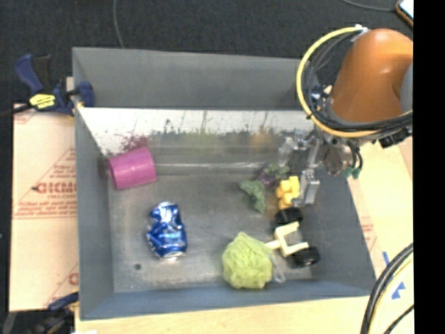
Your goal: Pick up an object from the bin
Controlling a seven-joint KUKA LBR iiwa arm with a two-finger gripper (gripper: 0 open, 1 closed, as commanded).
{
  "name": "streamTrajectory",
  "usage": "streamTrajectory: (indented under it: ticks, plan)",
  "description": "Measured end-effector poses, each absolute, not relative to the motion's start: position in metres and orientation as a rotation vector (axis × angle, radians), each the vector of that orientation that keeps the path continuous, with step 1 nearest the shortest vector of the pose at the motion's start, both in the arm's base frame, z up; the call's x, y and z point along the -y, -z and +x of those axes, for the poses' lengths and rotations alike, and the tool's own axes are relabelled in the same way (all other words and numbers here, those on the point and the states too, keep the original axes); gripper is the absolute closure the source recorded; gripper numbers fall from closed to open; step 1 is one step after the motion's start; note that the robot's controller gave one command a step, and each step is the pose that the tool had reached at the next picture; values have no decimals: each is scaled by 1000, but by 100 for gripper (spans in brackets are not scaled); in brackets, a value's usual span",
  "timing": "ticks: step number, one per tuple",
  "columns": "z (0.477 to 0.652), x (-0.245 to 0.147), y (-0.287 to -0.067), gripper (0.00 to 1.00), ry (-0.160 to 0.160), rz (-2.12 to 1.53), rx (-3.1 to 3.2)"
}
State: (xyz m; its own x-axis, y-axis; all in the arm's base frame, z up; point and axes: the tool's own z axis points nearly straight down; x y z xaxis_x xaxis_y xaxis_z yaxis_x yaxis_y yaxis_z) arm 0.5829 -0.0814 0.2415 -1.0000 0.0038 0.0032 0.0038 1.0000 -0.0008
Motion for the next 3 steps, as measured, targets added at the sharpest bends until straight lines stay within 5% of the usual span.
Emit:
streamTrajectory:
  ticks: [1,2,3]
  plan:
    - [584,81,-246,0,-3,-1,3146]
    - [528,108,-144,0,-5,446,3115]
    - [604,147,-162,0,-12,1136,2943]
